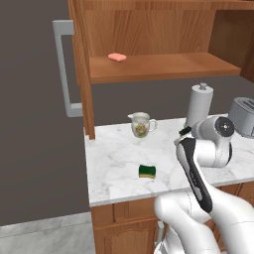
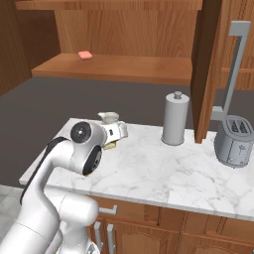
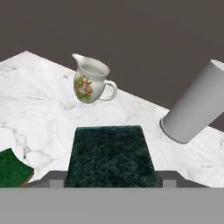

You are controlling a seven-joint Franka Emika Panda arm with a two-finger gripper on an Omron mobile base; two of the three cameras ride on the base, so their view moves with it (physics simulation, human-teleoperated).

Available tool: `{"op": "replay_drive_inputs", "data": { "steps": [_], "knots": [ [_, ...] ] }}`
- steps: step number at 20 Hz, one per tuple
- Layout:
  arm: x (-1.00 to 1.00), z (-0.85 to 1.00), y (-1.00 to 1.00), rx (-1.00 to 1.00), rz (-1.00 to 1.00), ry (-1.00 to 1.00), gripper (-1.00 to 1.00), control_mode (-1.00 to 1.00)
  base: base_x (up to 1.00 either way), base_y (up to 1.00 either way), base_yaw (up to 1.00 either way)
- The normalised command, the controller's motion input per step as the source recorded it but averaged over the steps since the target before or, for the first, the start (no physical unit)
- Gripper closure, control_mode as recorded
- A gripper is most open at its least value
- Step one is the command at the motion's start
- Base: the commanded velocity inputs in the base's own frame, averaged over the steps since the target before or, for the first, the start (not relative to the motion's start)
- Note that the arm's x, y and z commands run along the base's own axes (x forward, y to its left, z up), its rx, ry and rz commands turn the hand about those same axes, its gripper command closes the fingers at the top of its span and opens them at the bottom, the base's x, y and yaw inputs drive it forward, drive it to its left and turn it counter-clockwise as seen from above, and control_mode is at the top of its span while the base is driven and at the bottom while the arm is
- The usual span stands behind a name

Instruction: Pick the sponge and sponge from the cabinet and place them on the counter.

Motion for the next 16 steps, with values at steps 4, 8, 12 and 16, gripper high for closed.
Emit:
{"op": "replay_drive_inputs", "data": {
  "steps": [4, 8, 12, 16],
  "knots": [
    [0.01, -0.43, 0.0, 0.0, 0.0, 0.07, 1.0, -1.0, 0.0, 0.0, 0.0],
    [0.0, -0.52, -0.01, 0.04, 0.0, 0.03, 1.0, -1.0, 0.0, 0.0, 0.0],
    [0.0, -0.53, -0.01, 0.04, 0.0, 0.03, 1.0, -1.0, 0.0, 0.0, 0.0],
    [0.05, -0.48, 0.0, 0.05, 0.0, 0.01, 1.0, -1.0, 0.0, 0.0, 0.0]
  ]
}}
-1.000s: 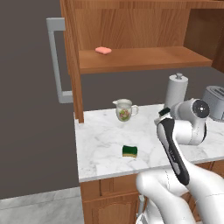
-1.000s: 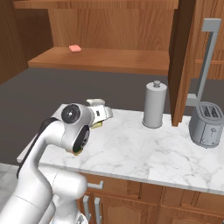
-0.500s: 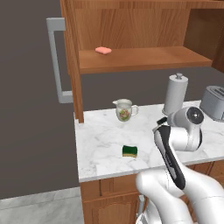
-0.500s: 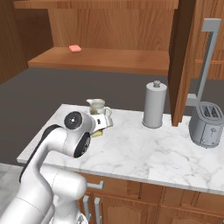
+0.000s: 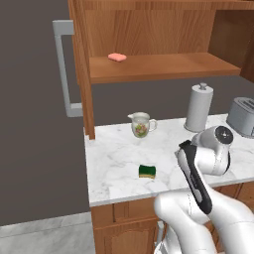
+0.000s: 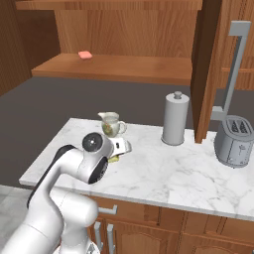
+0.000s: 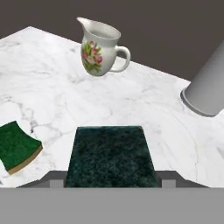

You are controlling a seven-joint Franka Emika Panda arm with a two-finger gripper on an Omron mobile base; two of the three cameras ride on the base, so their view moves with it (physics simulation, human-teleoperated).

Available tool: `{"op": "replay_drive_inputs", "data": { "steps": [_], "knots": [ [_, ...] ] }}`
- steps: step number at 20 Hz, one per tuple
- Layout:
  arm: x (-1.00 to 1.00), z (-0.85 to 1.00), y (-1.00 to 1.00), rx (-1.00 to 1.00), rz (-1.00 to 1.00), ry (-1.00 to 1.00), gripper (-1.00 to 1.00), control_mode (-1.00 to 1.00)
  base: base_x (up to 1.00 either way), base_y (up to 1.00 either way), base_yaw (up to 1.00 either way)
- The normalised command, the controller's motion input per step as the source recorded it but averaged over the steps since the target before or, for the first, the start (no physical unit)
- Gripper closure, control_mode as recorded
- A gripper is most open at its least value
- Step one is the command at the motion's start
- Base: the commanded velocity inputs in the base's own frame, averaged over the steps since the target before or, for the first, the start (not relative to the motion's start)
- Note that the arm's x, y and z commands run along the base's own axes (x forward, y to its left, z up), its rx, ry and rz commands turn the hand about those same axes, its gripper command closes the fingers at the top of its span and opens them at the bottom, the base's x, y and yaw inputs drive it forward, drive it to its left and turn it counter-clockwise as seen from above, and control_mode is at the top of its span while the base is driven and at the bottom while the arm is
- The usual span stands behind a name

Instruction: Pick the sponge and sponge from the cabinet and place them on the counter.

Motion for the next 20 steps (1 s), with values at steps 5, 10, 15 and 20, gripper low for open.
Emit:
{"op": "replay_drive_inputs", "data": {
  "steps": [5, 10, 15, 20],
  "knots": [
    [0.15, -0.48, 0.0, 0.01, 0.0, 0.04, 1.0, -1.0, 0.0, 0.0, 0.0],
    [0.17, -0.57, 0.0, 0.0, 0.0, 0.07, 1.0, -1.0, 0.0, 0.0, 0.0],
    [0.15, -0.65, 0.0, 0.0, 0.0, 0.07, 1.0, -1.0, 0.0, 0.0, 0.0],
    [0.14, -0.59, 0.0, 0.0, 0.0, 0.04, 1.0, -1.0, 0.0, 0.0, 0.0]
  ]
}}
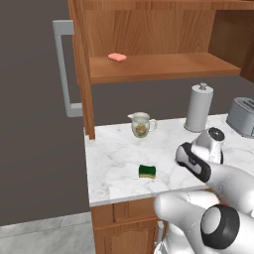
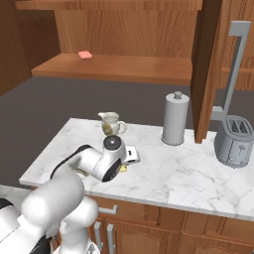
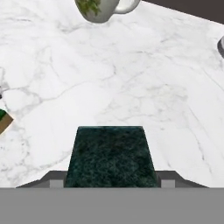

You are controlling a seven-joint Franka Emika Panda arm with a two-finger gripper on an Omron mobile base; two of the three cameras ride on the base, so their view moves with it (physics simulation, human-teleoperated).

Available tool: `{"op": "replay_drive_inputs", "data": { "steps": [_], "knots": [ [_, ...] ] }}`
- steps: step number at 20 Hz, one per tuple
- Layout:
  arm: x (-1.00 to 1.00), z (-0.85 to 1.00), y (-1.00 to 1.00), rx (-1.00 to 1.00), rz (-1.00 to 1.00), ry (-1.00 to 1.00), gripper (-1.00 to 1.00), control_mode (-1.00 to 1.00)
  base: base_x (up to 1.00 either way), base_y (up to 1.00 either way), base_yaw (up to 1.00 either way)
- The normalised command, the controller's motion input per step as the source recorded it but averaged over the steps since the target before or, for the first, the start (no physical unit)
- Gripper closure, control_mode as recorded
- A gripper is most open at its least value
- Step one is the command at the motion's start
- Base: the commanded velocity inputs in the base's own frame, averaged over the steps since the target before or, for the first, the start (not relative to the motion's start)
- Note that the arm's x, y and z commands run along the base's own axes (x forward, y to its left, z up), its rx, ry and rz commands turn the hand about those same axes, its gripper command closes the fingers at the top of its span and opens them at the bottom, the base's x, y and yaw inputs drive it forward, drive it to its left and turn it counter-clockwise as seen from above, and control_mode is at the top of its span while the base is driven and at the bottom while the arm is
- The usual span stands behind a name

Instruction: Pick the sponge and sponge from the cabinet and place them on the counter.

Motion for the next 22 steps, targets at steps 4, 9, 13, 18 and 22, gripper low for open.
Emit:
{"op": "replay_drive_inputs", "data": {
  "steps": [4, 9, 13, 18, 22],
  "knots": [
    [0.1, -0.45, 0.0, 0.0, 0.0, 0.01, 1.0, -1.0, 0.0, 0.0, 0.0],
    [0.02, -0.25, 0.0, 0.0, 0.0, 0.0, 1.0, -1.0, 0.0, 0.0, 0.0],
    [0.03, -0.25, 0.0, 0.0, 0.0, 0.0, 1.0, -1.0, 0.0, 0.0, 0.0],
    [0.06, -0.28, 0.0, 0.0, 0.0, 0.0, 1.0, -1.0, 0.0, 0.0, 0.0],
    [0.05, -0.29, 0.0, 0.0, 0.0, 0.0, 1.0, -1.0, 0.0, 0.0, 0.0]
  ]
}}
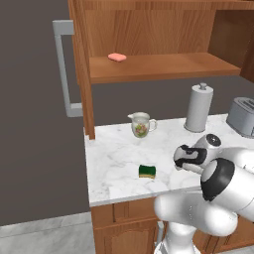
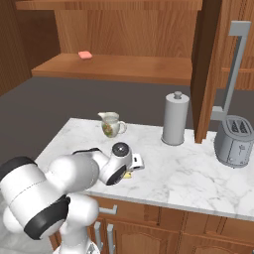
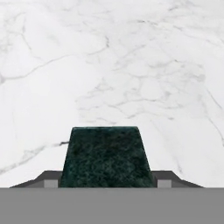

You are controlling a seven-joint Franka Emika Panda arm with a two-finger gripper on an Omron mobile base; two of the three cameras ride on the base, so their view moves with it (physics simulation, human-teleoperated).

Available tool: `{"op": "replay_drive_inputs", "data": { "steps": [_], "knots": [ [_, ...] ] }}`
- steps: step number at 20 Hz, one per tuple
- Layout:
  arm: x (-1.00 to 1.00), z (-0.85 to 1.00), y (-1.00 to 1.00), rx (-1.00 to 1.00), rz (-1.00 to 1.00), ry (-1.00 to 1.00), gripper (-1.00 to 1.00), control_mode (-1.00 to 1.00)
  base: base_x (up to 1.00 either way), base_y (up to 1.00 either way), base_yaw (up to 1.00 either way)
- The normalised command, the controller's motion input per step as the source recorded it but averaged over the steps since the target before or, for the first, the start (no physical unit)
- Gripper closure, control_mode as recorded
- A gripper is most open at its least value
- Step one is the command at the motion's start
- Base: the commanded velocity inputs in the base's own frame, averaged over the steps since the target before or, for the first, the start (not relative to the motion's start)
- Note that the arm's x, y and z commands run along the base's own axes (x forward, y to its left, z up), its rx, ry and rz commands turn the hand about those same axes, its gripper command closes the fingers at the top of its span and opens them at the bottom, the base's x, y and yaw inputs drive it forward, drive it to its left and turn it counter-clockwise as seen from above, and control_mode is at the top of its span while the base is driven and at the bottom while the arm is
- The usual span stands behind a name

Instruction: Pick the sponge and sponge from the cabinet and place them on the counter.

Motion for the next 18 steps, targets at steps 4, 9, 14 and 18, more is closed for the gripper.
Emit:
{"op": "replay_drive_inputs", "data": {
  "steps": [4, 9, 14, 18],
  "knots": [
    [0.07, -0.31, 0.0, 0.0, 0.0, 0.0, 1.0, -1.0, 0.0, 0.0, 0.0],
    [0.04, -0.29, 0.0, 0.0, 0.0, 0.0, 1.0, -1.0, 0.0, 0.0, 0.0],
    [0.0, -0.16, 0.0, 0.0, 0.0, 0.0, -1.0, -1.0, 0.0, 0.0, 0.0],
    [-0.06, -0.01, 0.02, 0.0, 0.01, -0.01, -1.0, -1.0, 0.0, 0.0, 0.0]
  ]
}}
